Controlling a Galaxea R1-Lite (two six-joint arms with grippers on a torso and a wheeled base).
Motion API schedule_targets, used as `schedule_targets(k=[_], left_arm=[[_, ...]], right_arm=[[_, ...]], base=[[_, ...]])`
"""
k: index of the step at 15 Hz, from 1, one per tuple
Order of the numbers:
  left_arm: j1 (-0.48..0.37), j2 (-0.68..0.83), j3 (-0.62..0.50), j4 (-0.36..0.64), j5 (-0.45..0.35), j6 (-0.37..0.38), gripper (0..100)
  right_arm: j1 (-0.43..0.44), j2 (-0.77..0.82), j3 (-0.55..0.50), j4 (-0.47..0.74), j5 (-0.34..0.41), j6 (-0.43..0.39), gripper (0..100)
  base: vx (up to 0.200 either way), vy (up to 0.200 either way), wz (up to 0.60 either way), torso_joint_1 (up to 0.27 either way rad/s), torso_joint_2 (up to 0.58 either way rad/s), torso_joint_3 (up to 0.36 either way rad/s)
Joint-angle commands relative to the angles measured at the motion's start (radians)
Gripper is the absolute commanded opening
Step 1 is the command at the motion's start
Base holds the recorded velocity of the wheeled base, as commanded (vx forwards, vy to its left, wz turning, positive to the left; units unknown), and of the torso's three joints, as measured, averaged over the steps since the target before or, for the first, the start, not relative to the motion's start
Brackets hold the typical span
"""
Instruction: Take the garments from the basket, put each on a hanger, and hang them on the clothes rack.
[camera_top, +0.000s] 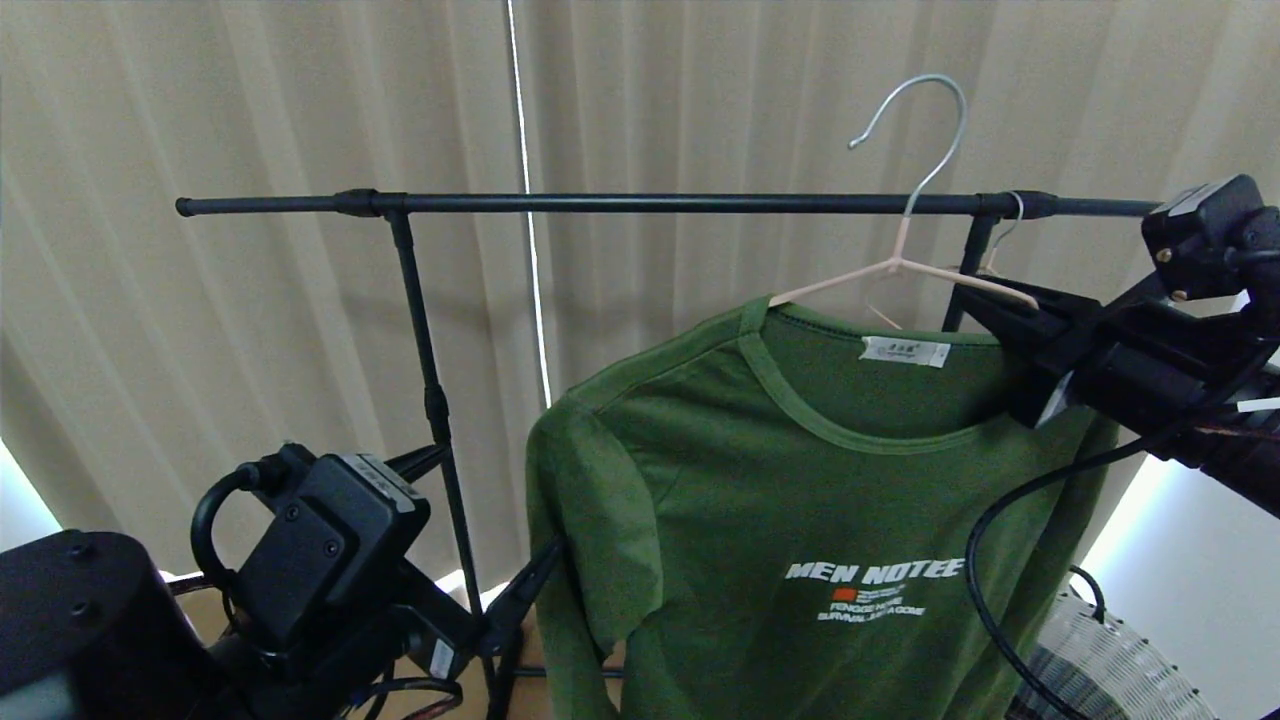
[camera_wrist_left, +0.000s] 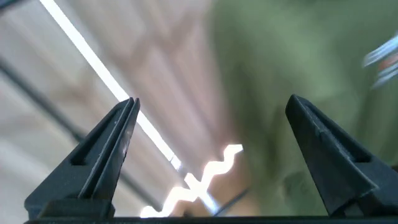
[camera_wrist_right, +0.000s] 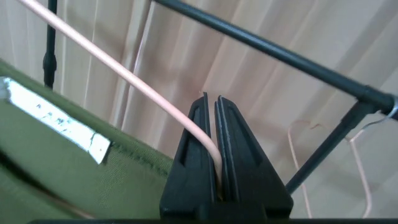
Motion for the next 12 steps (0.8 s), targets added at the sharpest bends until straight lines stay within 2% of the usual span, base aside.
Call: schedule_targets(k=[1, 6, 7, 9, 12], left_arm=[[0.037, 0.012, 0.008, -0.001, -0.002, 0.0, 100], [0.029, 0.083, -0.033, -0.001, -0.003, 0.012, 100], [0.029, 0.086, -0.031, -0.001, -0.003, 0.012, 0], [0.031, 0.083, -0.021, -0.001, -0.002, 0.014, 0], [0.037, 0.066, 0.051, -0.003, 0.003, 0.015, 0]], right_arm=[[0.004, -0.027, -0.002, -0.002, 0.003, -0.001, 0], [0.038, -0.045, -0.005, -0.002, 0.004, -0.001, 0], [0.038, -0.045, -0.005, -0.002, 0.003, -0.001, 0], [0.038, -0.045, -0.008, -0.002, 0.003, -0.001, 0], [0.019, -0.045, -0.011, 0.0, 0.0, -0.001, 0]], base=[[0.0, 0.0, 0.0, 0.0, 0.0, 0.0], [0.0, 0.0, 0.0, 0.0, 0.0, 0.0], [0.0, 0.0, 0.0, 0.0, 0.0, 0.0], [0.0, 0.0, 0.0, 0.0, 0.0, 0.0], [0.0, 0.0, 0.0, 0.0, 0.0, 0.0]])
